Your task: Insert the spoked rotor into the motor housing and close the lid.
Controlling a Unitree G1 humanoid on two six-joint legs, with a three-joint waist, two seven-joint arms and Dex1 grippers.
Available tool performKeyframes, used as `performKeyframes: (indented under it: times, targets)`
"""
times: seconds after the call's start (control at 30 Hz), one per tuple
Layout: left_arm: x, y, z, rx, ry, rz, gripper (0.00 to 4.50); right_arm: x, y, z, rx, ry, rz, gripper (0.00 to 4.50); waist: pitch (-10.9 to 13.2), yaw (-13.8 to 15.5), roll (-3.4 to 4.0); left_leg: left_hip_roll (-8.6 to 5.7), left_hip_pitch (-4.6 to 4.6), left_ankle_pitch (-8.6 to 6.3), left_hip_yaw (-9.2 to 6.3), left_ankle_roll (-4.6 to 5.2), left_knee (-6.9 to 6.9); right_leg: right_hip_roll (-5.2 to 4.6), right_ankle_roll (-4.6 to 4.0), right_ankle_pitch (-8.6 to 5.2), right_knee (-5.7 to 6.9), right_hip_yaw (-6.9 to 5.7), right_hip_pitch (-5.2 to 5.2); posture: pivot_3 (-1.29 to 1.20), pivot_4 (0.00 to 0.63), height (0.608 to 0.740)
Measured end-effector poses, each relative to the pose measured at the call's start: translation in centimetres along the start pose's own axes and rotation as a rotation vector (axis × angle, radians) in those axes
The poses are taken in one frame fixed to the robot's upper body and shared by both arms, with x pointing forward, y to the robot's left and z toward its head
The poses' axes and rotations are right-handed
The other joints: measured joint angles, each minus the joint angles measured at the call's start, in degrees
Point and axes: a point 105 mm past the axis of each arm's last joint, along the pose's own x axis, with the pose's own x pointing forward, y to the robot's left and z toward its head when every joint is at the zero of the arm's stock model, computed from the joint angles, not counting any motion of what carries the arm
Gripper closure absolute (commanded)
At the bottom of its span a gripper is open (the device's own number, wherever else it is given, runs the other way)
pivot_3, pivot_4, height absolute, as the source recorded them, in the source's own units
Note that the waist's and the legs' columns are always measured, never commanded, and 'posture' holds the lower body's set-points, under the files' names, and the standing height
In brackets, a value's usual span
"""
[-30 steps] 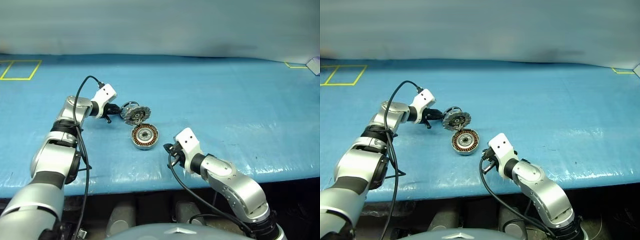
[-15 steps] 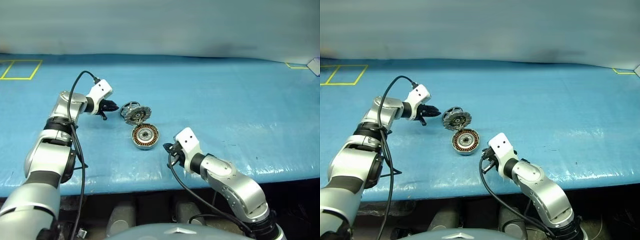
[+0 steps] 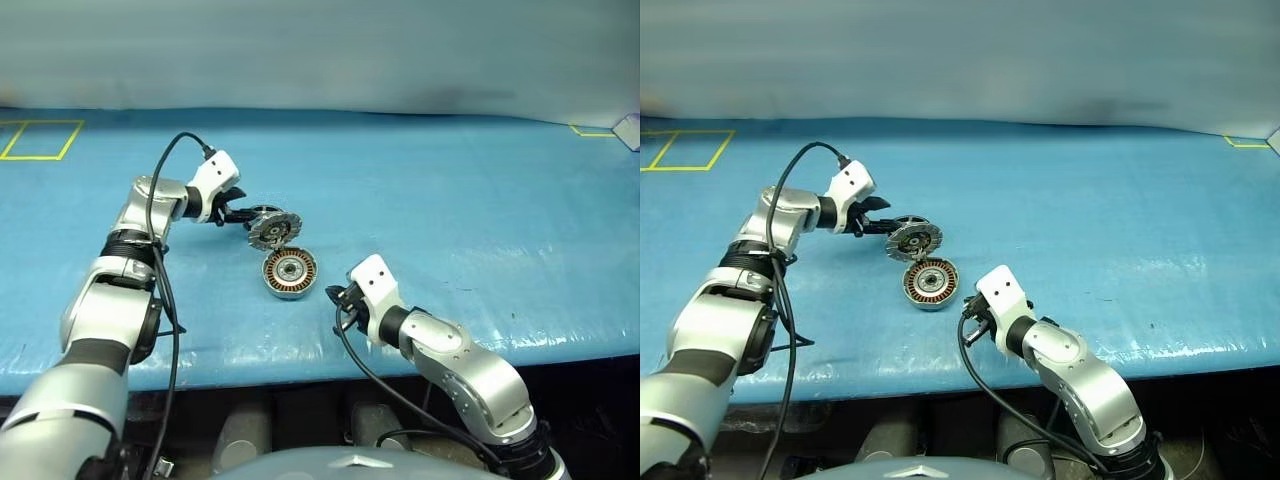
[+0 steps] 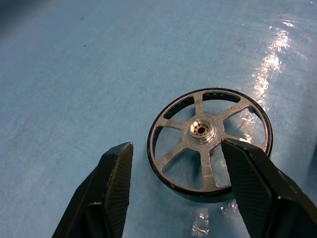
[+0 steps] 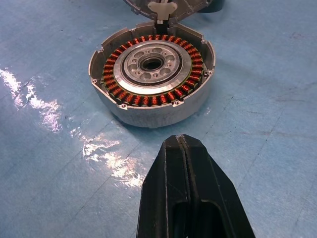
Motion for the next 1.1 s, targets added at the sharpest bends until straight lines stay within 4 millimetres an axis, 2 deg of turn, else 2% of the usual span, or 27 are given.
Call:
performKeyframes:
  times: [0.23, 0.57, 0.83, 1.1]
  targets:
    - [0.9, -0.8, -0.2, 0.055, 0.002, -0.031, 1.40, 0.0, -0.1, -0.1, 0.002, 0.002, -0.015, 4.50, 0.00, -0.01, 0.00, 0.00, -0.01, 0.00, 0.01, 0.00, 0.01, 0.00, 0.00, 0.00, 0.00, 0.00, 0.00, 0.00, 0.150, 0.740]
    - [1.0, -1.9, -0.5, 0.117, 0.041, -0.117, 1.40, -0.1, -0.2, -0.2, 0.005, 0.005, -0.020, 4.50, 0.00, -0.03, 0.00, 0.00, -0.01, 0.00, 0.01, 0.00, 0.01, 0.00, 0.00, 0.00, 0.00, 0.00, 0.00, 0.00, 0.150, 0.740]
    - [0.3, -1.0, -1.5, 0.127, 0.088, -0.068, 1.40, 0.0, -0.2, -0.2, 0.005, 0.004, -0.020, 4.50, 0.00, -0.04, 0.00, 0.00, -0.01, 0.00, 0.00, 0.01, 0.01, 0.00, 0.00, 0.00, 0.00, 0.00, 0.00, 0.00, 0.150, 0.740]
    - [0.2, -0.9, -2.3, 0.128, 0.095, -0.039, 1.40, 0.0, -0.1, -0.2, 0.005, 0.005, -0.017, 4.50, 0.00, 0.00, 0.00, 0.00, -0.01, 0.00, -0.01, 0.01, 0.01, 0.00, 0.00, 0.00, 0.00, 0.00, 0.00, 0.00, 0.150, 0.740]
